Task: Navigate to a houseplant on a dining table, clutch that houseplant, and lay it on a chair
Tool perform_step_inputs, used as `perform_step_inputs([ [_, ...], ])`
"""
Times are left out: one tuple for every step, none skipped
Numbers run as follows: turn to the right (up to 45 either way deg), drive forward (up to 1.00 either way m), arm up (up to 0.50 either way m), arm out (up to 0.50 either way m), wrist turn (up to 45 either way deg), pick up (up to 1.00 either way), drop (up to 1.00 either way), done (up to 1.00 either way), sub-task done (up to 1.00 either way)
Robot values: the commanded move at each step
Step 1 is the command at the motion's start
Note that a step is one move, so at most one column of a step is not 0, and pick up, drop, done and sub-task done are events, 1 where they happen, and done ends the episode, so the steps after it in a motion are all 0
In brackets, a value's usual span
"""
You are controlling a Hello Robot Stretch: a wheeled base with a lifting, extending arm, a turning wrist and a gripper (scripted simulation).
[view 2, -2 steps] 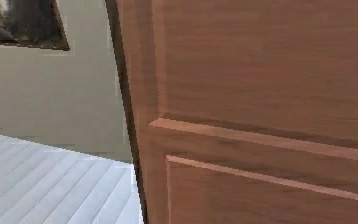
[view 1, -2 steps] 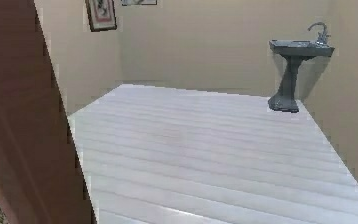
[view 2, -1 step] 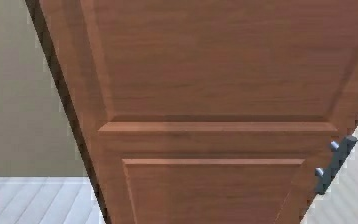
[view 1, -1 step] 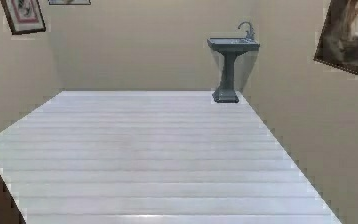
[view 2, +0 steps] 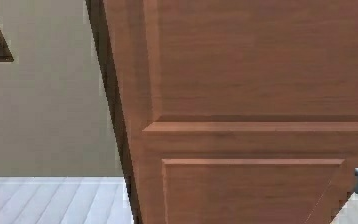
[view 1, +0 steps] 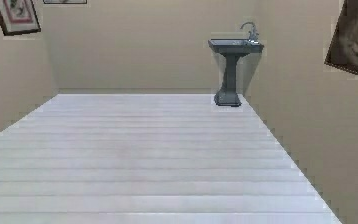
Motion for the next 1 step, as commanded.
perform_step_inputs([
  [-18.0, 0.0, 0.0, 0.0, 0.0, 0.0, 0.0, 0.0, 0.0],
])
